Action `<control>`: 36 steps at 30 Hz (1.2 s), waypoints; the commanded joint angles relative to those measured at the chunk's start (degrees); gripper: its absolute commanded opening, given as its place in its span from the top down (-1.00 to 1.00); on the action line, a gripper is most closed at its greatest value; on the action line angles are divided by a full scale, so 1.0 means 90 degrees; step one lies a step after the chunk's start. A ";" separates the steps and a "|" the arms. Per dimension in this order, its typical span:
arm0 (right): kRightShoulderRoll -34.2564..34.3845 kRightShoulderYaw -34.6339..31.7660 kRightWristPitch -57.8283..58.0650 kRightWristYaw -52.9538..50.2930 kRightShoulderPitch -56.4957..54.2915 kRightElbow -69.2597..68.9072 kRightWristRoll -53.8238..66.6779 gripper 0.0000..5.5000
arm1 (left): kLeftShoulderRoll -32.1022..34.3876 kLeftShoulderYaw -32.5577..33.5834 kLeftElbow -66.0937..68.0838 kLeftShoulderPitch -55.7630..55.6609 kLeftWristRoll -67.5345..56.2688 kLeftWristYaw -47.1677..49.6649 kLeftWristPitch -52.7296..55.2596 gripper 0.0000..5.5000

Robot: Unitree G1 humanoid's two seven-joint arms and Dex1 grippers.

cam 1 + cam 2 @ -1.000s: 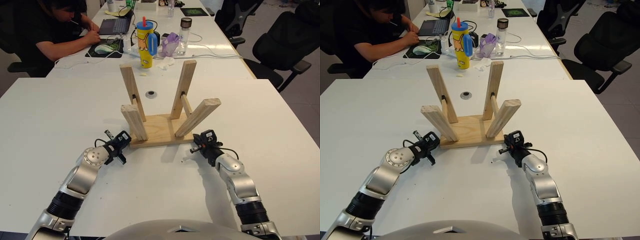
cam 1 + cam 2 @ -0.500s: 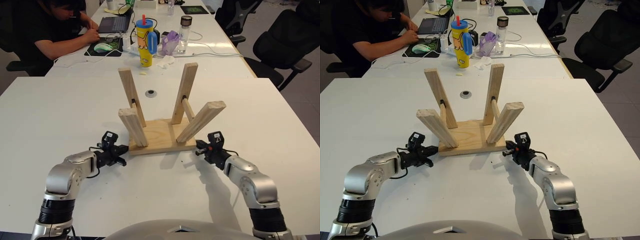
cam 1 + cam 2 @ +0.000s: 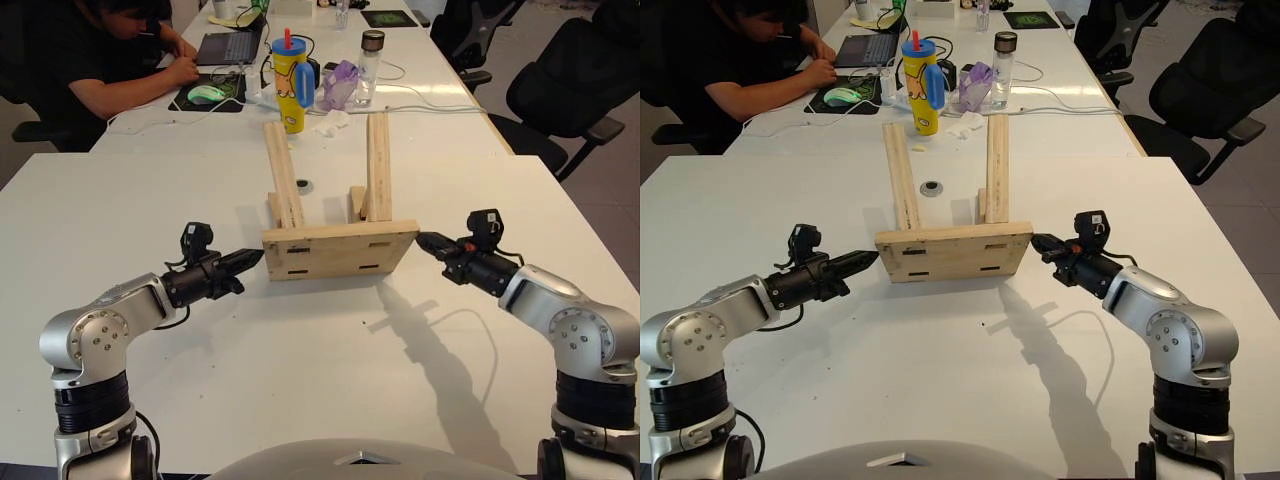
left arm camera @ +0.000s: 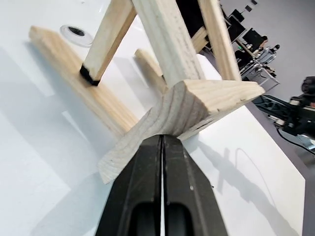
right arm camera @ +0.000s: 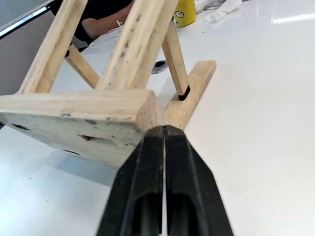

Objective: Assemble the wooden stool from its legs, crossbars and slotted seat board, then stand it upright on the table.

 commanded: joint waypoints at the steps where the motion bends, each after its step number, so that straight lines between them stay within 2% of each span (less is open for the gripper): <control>1: 0.0095 0.1837 -0.0714 0.1166 -0.0633 -0.0094 -0.0625 1.00 | 0.0441 -0.2135 -0.1498 -0.0389 -0.0374 -0.1328 -0.0263 1.00; 4: 0.0020 0.1967 -0.1342 0.1012 -0.0380 0.0359 -0.1491 1.00 | 0.1395 -0.2991 -0.1309 0.0070 0.1355 -0.1471 -0.1606 1.00; 6: 0.0131 0.1755 -0.1635 0.0916 -0.0243 0.0573 -0.1681 1.00 | 0.1725 -0.2944 -0.1039 0.0288 0.1850 -0.1570 -0.2118 0.90; 9: 0.0387 0.1262 -0.1982 0.0853 -0.0060 0.0893 -0.1619 0.82 | 0.1947 -0.2456 -0.0912 0.0510 0.1851 -0.1853 -0.2585 0.70; 12: 0.0494 0.1064 -0.2300 0.0814 0.0104 0.1151 -0.1768 0.67 | 0.1916 -0.2244 -0.0755 0.0573 0.1864 -0.1937 -0.2953 0.55; 17: 0.0629 0.0916 -0.2560 0.0815 0.0252 0.1429 -0.1839 0.40 | 0.1747 -0.2381 -0.0855 0.0835 0.2040 -0.1687 -0.3204 0.30; 26: 0.0787 0.0868 -0.2743 0.0924 0.0502 0.1759 -0.1883 -0.07 | 0.1225 -0.3118 -0.0645 0.0977 0.2863 -0.1107 -0.3880 -0.15; 32: 0.0774 0.1001 -0.2811 0.1092 0.0586 0.1906 -0.1958 -0.38 | 0.0874 -0.3446 -0.0190 0.0890 0.3415 -0.0922 -0.4519 -0.16; 36: 0.0774 0.1107 -0.2934 0.1083 0.0511 0.2047 -0.2156 -0.41 | 0.0584 -0.3445 0.0028 0.0770 0.3336 -0.0911 -0.4571 -0.01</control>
